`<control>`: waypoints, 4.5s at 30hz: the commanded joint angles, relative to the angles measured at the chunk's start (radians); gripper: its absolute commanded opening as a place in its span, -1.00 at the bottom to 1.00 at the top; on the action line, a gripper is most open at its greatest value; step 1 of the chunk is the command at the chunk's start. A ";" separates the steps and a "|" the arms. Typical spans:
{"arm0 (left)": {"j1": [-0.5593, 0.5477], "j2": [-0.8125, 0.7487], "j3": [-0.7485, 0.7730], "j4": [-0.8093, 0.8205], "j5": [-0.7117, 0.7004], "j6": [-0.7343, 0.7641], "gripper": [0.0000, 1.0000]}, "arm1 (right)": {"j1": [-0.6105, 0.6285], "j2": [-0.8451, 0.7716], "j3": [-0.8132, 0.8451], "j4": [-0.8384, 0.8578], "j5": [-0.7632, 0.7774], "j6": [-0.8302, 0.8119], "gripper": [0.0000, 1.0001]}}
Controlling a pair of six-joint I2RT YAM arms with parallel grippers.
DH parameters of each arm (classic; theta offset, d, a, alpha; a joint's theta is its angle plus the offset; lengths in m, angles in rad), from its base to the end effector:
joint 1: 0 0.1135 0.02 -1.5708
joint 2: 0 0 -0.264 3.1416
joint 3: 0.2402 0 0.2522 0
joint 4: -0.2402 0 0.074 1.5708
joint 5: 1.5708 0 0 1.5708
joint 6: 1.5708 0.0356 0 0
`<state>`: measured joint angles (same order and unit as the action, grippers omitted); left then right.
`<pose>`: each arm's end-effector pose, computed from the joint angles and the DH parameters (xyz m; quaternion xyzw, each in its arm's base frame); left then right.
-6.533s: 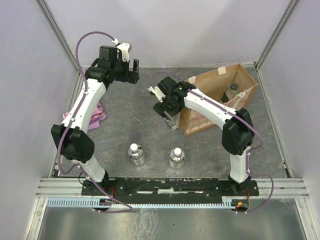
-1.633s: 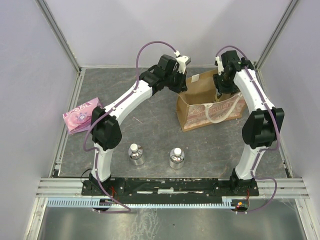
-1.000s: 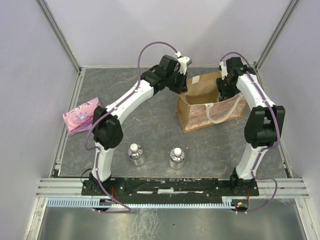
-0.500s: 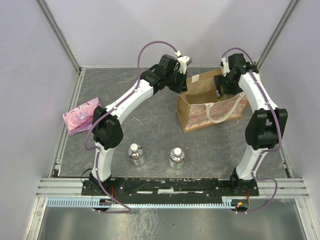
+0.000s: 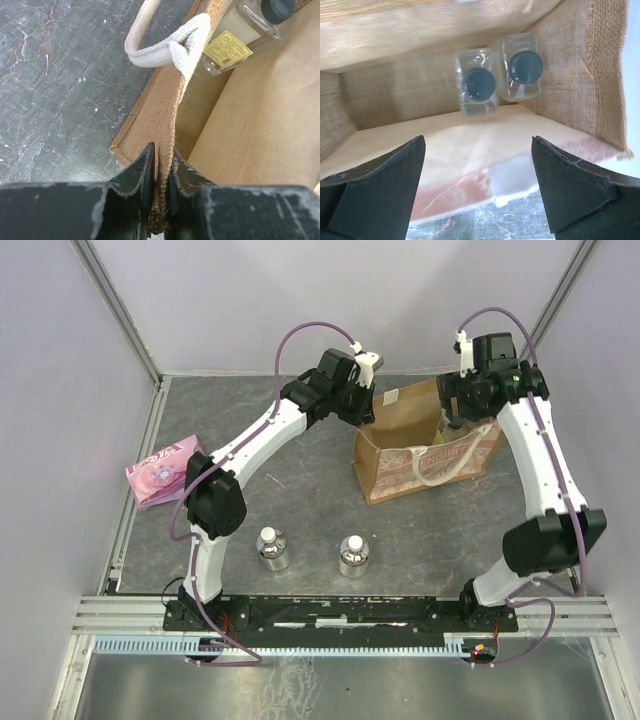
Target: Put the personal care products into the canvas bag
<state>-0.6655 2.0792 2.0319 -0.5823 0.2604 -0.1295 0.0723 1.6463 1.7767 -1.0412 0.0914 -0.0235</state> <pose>0.3748 -0.3058 0.3286 0.2908 0.8366 -0.2807 0.3697 0.3414 0.0215 0.3816 -0.0305 0.9447 -0.0353 0.3247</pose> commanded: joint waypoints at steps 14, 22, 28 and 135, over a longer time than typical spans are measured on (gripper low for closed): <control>0.020 0.013 0.049 -0.006 0.013 0.060 -0.58 | 0.451 -0.352 -0.073 -0.074 -0.134 -0.014 0.88; 0.028 0.008 0.043 -0.022 0.007 0.077 -0.59 | 0.722 -0.315 -0.127 -0.126 -0.076 0.025 0.88; 0.039 -0.002 0.038 -0.043 0.003 0.085 -0.58 | 0.860 -0.276 -0.126 -0.158 -0.048 0.084 0.88; 0.063 -0.006 0.039 -0.044 0.056 0.111 -0.58 | 0.866 -0.395 -0.177 -0.181 0.197 0.385 -0.63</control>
<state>-0.6220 2.0850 2.0365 -0.6231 0.2977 -0.0689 0.9771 1.3293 1.4242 -1.2213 0.1852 0.3130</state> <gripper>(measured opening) 0.211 0.819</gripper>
